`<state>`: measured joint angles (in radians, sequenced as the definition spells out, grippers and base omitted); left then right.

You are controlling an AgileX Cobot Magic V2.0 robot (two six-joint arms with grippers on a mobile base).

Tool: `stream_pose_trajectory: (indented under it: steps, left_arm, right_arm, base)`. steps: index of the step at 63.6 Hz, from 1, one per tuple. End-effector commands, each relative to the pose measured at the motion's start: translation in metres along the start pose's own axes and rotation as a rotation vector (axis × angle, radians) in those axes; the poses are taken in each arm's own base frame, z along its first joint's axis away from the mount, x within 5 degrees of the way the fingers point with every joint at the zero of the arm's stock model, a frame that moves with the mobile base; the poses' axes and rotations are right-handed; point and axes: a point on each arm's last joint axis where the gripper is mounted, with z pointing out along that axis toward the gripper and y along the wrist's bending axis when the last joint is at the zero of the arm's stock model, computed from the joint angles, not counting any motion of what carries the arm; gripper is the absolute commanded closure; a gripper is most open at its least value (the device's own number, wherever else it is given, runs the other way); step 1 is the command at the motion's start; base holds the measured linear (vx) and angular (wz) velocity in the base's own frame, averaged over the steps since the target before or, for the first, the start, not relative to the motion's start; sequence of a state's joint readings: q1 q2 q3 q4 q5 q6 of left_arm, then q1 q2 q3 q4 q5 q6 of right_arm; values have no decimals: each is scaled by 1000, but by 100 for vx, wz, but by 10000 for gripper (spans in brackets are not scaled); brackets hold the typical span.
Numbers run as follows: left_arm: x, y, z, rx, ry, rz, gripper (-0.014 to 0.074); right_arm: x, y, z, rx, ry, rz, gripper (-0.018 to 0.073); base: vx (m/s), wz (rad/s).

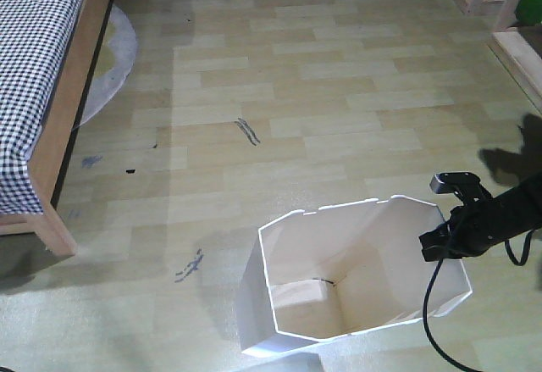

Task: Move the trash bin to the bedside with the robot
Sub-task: 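Hold the bin in the right gripper while the base turns toward the bed, then carry the bin in the right gripper while driving beside the bed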

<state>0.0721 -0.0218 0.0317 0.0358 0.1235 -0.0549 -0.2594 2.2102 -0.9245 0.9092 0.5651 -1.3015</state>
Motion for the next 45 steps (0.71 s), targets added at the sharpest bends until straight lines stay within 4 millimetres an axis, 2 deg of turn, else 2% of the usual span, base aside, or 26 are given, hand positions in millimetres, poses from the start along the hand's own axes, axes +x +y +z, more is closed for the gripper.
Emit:
stream_pose_trajectory:
  steps: [1, 45]
  left_arm:
    - [-15, -1, -2, 8, -102, -7, 603]
    - [-15, -1, -2, 8, -102, -7, 603]
  right_arm:
    - [-13, 18, -23, -134, -64, 23, 564]
    - [-13, 18, -23, -134, -64, 23, 564]
  base:
    - [33, 3]
    - [33, 10]
